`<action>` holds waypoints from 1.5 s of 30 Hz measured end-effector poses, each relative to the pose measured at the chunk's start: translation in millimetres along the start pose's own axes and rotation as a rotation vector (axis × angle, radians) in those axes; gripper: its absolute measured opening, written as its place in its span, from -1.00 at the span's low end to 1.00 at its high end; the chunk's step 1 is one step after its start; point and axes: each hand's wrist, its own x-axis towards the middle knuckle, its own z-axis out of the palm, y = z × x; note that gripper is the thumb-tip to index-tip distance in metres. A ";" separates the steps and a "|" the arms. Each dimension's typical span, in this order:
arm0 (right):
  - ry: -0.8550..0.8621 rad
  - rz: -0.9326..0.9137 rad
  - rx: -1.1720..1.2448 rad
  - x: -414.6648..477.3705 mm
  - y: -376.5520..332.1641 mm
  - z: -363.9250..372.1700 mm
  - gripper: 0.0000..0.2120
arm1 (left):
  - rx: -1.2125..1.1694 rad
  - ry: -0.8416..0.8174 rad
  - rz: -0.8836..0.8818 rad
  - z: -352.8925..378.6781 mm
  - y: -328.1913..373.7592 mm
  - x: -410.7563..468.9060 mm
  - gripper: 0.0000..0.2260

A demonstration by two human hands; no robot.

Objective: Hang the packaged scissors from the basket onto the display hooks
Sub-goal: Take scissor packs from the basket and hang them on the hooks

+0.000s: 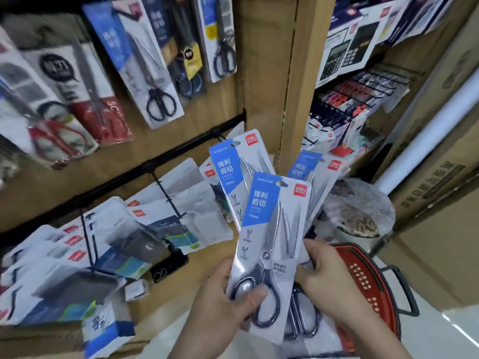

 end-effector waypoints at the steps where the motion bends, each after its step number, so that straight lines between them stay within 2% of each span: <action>1: -0.013 -0.019 0.007 -4.0 -8.8 6.8 -0.86 | 0.000 0.024 0.026 -5.5 5.4 -7.2 -0.73; 4: -0.050 -0.049 0.040 -15.0 -32.5 22.3 -0.87 | -0.086 0.170 0.126 -29.9 17.6 -26.1 -0.74; 8: -0.097 -0.104 0.031 -27.0 -63.5 39.7 -0.82 | -0.317 0.389 0.161 -68.4 29.7 -35.6 -0.81; 10: -0.117 -0.171 -0.006 -31.1 -79.7 49.8 -0.83 | -0.374 0.346 0.173 -84.1 37.5 -38.8 -0.82; 14: -0.151 -0.302 -0.135 -37.7 -104.8 69.5 -0.94 | -0.402 0.169 0.196 -107.9 41.1 -49.4 -0.58; 17: -0.194 -0.337 -0.126 -43.3 -116.5 83.2 -0.89 | -0.317 0.162 0.226 -121.3 39.5 -53.1 -0.51; 20: -0.232 -0.383 -0.146 -44.2 -121.0 96.1 -0.95 | -0.386 0.172 0.216 -129.4 37.0 -55.7 -0.58; 22: -0.233 -0.421 -0.186 -44.0 -125.1 100.9 -0.98 | -0.415 0.181 0.211 -133.4 34.8 -57.4 -0.55; 23: -0.244 -0.422 -0.192 -43.8 -127.6 101.8 -0.99 | -0.414 0.178 0.211 -136.5 32.6 -57.1 -0.50; 26: -0.267 -0.435 -0.206 -40.3 -132.0 101.2 -0.81 | -0.381 0.152 0.184 -146.8 29.9 -56.1 -0.37; 29: -0.297 -0.414 -0.169 -37.9 -136.3 100.9 -0.86 | -0.309 0.121 0.182 -155.4 29.1 -52.6 -0.49; 31: -0.320 -0.375 -0.110 -35.1 -140.8 101.2 -0.90 | -0.261 0.083 0.171 -160.7 28.6 -51.2 -0.48; 32: -0.320 -0.355 -0.075 -33.6 -143.4 101.5 -0.88 | -0.229 0.064 0.170 -162.3 28.8 -50.4 -0.45; 33: -0.317 -0.342 -0.060 -32.8 -147.5 101.2 -0.77 | -0.206 0.057 0.168 -162.2 29.0 -50.4 -0.39; 35: -0.332 -0.354 -0.099 -25.6 -148.7 101.7 -0.56 | -0.261 0.101 0.185 -161.3 24.8 -45.5 -0.28; 36: -0.337 -0.364 -0.137 -21.0 -148.6 104.0 -0.56 | -0.373 0.141 0.186 -159.7 22.9 -41.0 -0.31; 39: -0.316 -0.348 -0.152 -4.8 -145.2 107.1 -0.85 | -0.591 0.257 0.148 -149.0 28.8 -29.8 -0.42; 42: -0.319 -0.286 -0.121 17.4 -142.7 94.4 -0.73 | -0.621 0.405 0.126 -145.0 34.3 -14.8 -0.65; 44: -0.300 -0.263 -0.127 30.4 -140.1 82.0 -0.70 | -0.646 0.458 0.144 -143.8 41.0 -7.3 -0.62; 45: -0.256 -0.280 -0.121 37.0 -138.5 76.2 -0.69 | -0.633 0.458 0.158 -142.9 44.0 -3.7 -0.53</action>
